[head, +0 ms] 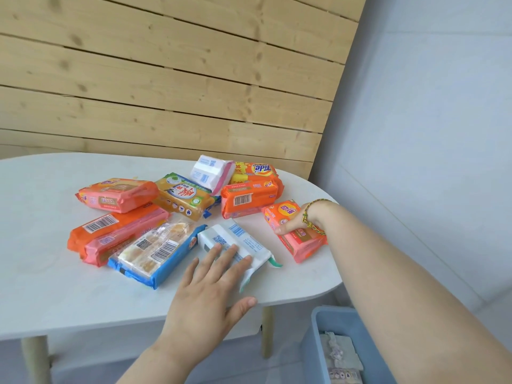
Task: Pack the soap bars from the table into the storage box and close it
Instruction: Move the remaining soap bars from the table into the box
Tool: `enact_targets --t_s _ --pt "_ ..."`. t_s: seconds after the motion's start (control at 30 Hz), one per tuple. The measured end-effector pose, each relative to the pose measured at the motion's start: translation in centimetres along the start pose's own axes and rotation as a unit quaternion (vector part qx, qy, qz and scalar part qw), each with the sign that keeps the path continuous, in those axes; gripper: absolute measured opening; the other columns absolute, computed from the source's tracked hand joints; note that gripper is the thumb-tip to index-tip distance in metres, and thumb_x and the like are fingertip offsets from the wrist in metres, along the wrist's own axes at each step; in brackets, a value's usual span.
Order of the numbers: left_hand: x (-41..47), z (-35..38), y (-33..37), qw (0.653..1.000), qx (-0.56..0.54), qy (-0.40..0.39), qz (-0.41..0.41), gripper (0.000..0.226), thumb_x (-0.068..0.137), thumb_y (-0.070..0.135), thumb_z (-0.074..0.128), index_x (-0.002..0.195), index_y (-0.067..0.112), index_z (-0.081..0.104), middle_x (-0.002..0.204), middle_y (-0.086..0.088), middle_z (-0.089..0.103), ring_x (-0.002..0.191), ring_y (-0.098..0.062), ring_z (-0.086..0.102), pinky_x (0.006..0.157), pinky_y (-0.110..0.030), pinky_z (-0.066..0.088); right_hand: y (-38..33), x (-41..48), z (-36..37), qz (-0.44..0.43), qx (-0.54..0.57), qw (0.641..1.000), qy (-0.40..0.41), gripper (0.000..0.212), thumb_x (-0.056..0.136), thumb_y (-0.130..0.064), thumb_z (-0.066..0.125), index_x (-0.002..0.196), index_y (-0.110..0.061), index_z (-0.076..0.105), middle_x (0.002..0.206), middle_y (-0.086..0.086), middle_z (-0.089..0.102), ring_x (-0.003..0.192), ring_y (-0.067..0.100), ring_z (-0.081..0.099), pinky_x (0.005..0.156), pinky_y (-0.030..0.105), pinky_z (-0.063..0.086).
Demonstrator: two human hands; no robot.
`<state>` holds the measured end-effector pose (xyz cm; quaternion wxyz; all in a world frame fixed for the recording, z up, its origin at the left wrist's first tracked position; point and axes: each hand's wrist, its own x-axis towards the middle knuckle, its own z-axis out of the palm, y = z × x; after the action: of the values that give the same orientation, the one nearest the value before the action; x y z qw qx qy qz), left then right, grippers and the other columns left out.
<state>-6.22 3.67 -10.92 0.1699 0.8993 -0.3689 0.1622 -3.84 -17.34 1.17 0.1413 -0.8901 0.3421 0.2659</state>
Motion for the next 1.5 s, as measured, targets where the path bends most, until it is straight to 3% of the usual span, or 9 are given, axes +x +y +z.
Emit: enact_targets --t_s 0.23,0.43,0.53,0.7,0.8,1.03,1.13,1.27,1.5 --pt "0.3 0.1 0.5 1.000 0.003 -0.005 -0.005 0.062 0.090 0.060 0.001 0.117 0.026 0.045 0.117 -0.003 0.069 0.116 -0.019 0.037 0.094 -0.038 0.025 1.3 0.1 0.7 -0.029 0.081 0.995 0.040 0.058 0.073 -0.051 0.068 0.114 -0.013 0.054 0.101 0.008 0.058 0.089 0.027 0.055 0.087 0.034 0.045" --pt "0.7 -0.1 3.7 0.995 -0.081 0.010 0.054 0.060 0.092 0.056 0.005 0.122 0.021 0.044 0.122 -0.009 0.065 0.120 -0.019 0.036 0.106 -0.026 0.012 3.8 -0.8 1.7 -0.067 0.178 0.977 0.099 0.047 0.079 -0.035 0.068 0.114 -0.006 0.056 0.110 0.013 0.064 0.097 0.029 0.062 0.092 0.036 0.050" --pt "0.8 -0.4 6.3 0.978 -0.152 0.020 0.138 0.052 0.096 0.050 0.011 0.120 0.020 0.045 0.122 -0.008 0.064 0.121 -0.016 0.038 0.106 -0.024 0.019 6.5 -2.1 2.1 -0.096 0.231 0.961 0.117 0.017 0.080 -0.026 0.067 0.081 -0.015 0.054 0.090 0.007 0.062 0.086 0.025 0.059 0.081 0.033 0.050" --pt "0.5 1.1 9.5 0.947 -0.203 0.014 0.250 0.044 0.098 0.043 0.018 0.114 0.019 0.051 0.109 -0.005 0.071 0.112 -0.011 0.047 0.097 -0.025 0.033 13.6 -4.6 3.1 -0.088 0.288 0.938 0.172 0.019 0.082 -0.015 0.061 0.070 -0.020 0.047 0.070 -0.003 0.056 0.058 0.008 0.053 0.047 0.017 0.040" --pt "1.1 2.7 11.3 0.946 -0.190 -0.002 0.264 0.057 0.099 0.042 0.017 0.100 0.014 0.067 0.097 -0.005 0.074 0.101 -0.010 0.051 0.089 -0.025 0.037 18.8 -5.0 4.8 -0.048 0.316 0.928 0.193 0.025 0.080 -0.014 0.062 0.067 -0.023 0.043 0.077 0.001 0.056 0.066 0.017 0.056 0.051 0.021 0.040" --pt "1.2 10.3 15.8 0.928 -0.157 -0.179 0.286 0.044 0.090 0.037 0.032 0.077 0.027 0.073 0.079 0.013 0.074 0.069 -0.004 0.070 0.062 -0.013 0.048 27.3 -2.4 12.3 0.072 0.326 0.930 0.156 0.028 0.077 -0.011 0.064 0.062 -0.022 0.043 0.070 0.001 0.054 0.070 0.021 0.055 0.066 0.028 0.043" --pt "0.1 13.8 16.1 0.912 -0.128 -0.293 0.257 0.041 0.077 0.039 0.035 0.085 0.028 0.074 0.088 0.011 0.075 0.078 -0.003 0.071 0.065 -0.013 0.052 28.9 -0.2 16.6 0.122 0.299 0.939 0.114 0.030 0.079 -0.016 0.064 0.059 -0.021 0.043 0.079 0.005 0.059 0.078 0.023 0.057 0.072 0.026 0.043" --pt "-1.2 17.5 15.9 0.872 -0.072 -0.423 0.237 0.050 0.096 0.039 0.022 0.144 0.025 0.027 0.155 0.003 0.021 0.143 -0.012 0.021 0.116 -0.025 0.017 28.8 2.6 21.2 0.152 0.269 0.947 0.088 0.020 0.082 -0.028 0.062 0.095 -0.014 0.056 0.103 0.011 0.067 0.098 0.030 0.063 0.084 0.034 0.050" --pt "-2.4 21.1 16.8 0.827 -0.028 -0.502 0.252 0.058 0.098 0.039 0.029 0.148 0.024 0.004 0.158 0.003 -0.007 0.145 -0.013 -0.009 0.117 -0.029 -0.005 27.4 6.6 26.7 0.223 0.179 0.955 0.074 0.039 0.093 -0.014 0.048 0.128 -0.005 0.036 0.122 0.013 0.060 0.109 0.030 0.060 0.088 0.038 0.048"
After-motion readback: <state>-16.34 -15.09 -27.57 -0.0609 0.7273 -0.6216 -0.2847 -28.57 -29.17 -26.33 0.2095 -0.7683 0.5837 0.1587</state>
